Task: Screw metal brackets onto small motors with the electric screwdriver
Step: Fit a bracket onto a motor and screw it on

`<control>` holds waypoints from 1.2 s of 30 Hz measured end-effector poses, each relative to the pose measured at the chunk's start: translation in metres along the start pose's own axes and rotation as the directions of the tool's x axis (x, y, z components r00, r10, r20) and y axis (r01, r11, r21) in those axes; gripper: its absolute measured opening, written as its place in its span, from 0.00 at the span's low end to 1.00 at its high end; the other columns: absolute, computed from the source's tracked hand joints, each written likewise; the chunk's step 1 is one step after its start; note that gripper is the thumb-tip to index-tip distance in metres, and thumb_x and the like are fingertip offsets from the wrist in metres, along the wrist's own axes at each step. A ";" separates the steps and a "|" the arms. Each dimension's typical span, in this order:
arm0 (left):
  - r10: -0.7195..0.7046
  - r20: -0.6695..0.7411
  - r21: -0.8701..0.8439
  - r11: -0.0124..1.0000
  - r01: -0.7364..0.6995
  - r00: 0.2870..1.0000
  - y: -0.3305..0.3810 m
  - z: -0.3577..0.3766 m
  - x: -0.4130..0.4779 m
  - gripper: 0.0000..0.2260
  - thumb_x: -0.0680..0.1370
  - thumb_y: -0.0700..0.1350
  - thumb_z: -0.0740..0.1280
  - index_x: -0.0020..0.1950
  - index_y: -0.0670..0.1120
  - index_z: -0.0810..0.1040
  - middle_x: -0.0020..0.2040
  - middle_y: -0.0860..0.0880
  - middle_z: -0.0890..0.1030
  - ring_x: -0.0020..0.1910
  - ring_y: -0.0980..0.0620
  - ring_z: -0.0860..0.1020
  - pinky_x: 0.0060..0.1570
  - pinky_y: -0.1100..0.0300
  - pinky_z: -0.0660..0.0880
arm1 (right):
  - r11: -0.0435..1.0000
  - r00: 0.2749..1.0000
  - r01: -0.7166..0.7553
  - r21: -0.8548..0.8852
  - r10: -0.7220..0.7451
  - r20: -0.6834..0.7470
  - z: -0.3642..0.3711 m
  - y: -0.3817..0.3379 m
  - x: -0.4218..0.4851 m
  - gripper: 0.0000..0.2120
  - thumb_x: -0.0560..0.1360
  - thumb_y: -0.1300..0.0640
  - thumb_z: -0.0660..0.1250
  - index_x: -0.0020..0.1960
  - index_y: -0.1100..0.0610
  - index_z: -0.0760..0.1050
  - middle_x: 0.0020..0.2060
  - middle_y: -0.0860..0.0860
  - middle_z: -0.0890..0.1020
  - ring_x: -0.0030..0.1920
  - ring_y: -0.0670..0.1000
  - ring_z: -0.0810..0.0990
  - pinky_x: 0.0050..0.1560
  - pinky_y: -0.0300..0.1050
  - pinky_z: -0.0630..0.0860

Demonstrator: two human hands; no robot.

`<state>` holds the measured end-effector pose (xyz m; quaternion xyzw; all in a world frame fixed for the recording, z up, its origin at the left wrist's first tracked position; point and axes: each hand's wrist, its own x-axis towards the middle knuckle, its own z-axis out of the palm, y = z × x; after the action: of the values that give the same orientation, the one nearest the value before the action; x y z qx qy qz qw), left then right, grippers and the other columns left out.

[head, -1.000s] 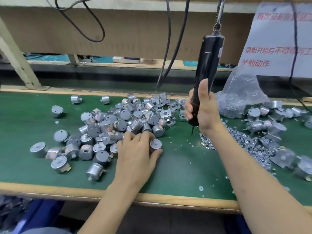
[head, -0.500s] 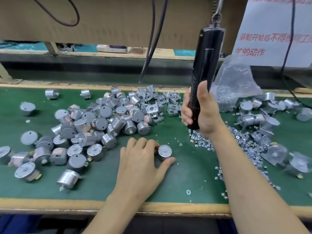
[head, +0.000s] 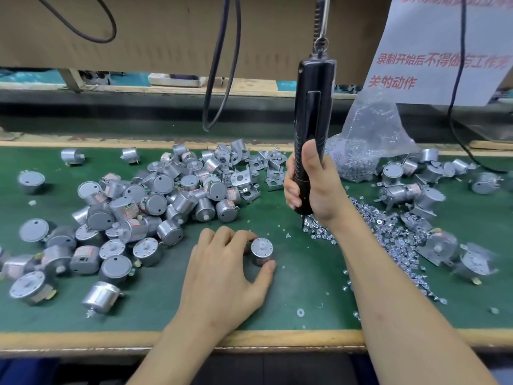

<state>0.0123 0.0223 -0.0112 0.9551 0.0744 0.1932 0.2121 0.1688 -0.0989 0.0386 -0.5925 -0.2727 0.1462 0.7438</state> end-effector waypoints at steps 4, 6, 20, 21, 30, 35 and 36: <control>-0.006 -0.008 -0.008 1.000 0.006 1.000 0.001 0.000 0.000 0.19 0.71 0.62 0.62 0.55 0.54 0.79 0.44 0.55 0.75 0.47 0.49 0.70 0.48 0.50 0.73 | 1.000 1.000 0.013 0.023 -0.013 0.007 0.001 -0.002 -0.001 0.40 0.57 0.19 0.71 0.37 0.58 0.67 0.23 0.50 0.70 0.20 0.49 0.66 0.25 0.39 0.67; -0.009 -0.011 -0.011 1.000 0.009 1.000 0.000 0.001 0.000 0.18 0.72 0.62 0.63 0.55 0.53 0.79 0.44 0.55 0.75 0.46 0.49 0.69 0.49 0.51 0.73 | 0.999 1.000 0.025 0.028 -0.025 0.011 0.003 -0.002 -0.001 0.40 0.58 0.19 0.70 0.37 0.58 0.67 0.23 0.50 0.70 0.20 0.49 0.66 0.25 0.39 0.67; -0.008 -0.032 -0.008 1.000 0.007 0.999 0.001 0.002 0.001 0.17 0.73 0.61 0.68 0.54 0.52 0.79 0.43 0.55 0.75 0.46 0.49 0.69 0.48 0.51 0.73 | 0.999 0.999 0.038 0.005 -0.038 -0.006 0.002 -0.002 -0.001 0.39 0.59 0.20 0.70 0.36 0.57 0.67 0.22 0.50 0.70 0.20 0.49 0.67 0.25 0.39 0.67; -0.009 -0.031 -0.008 1.000 0.009 0.999 0.000 0.002 0.001 0.17 0.73 0.61 0.68 0.54 0.52 0.79 0.43 0.55 0.75 0.46 0.49 0.69 0.48 0.51 0.73 | 0.999 0.999 0.038 0.002 -0.038 -0.008 0.001 -0.002 -0.001 0.39 0.59 0.20 0.70 0.36 0.57 0.68 0.22 0.50 0.70 0.20 0.49 0.67 0.25 0.39 0.68; -0.010 -0.054 -0.018 1.000 0.009 0.998 -0.002 0.004 0.000 0.16 0.72 0.62 0.70 0.53 0.53 0.80 0.43 0.56 0.75 0.46 0.50 0.69 0.48 0.53 0.73 | 0.999 0.999 0.033 -0.007 -0.033 -0.018 -0.001 -0.001 -0.001 0.39 0.59 0.20 0.69 0.36 0.57 0.68 0.23 0.50 0.70 0.20 0.50 0.67 0.25 0.40 0.68; -0.014 -0.054 -0.018 1.000 0.013 0.998 -0.002 0.004 0.001 0.16 0.72 0.63 0.69 0.52 0.53 0.80 0.43 0.56 0.75 0.46 0.50 0.69 0.47 0.53 0.73 | 0.999 0.999 0.031 -0.013 -0.032 -0.020 -0.002 -0.003 -0.002 0.39 0.59 0.20 0.70 0.36 0.57 0.68 0.23 0.51 0.70 0.20 0.50 0.66 0.25 0.40 0.67; -0.015 -0.053 -0.017 1.000 0.014 0.998 -0.002 0.005 0.001 0.17 0.72 0.63 0.68 0.52 0.53 0.79 0.43 0.56 0.75 0.46 0.50 0.69 0.47 0.53 0.73 | 0.999 0.999 0.030 -0.013 -0.030 -0.020 -0.002 -0.003 -0.002 0.39 0.59 0.20 0.70 0.36 0.57 0.68 0.23 0.51 0.70 0.20 0.50 0.66 0.25 0.40 0.67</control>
<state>0.0146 0.0222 -0.0155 0.9472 0.0851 0.2176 0.2194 0.1687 -0.1024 0.0405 -0.5945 -0.2751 0.1272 0.7448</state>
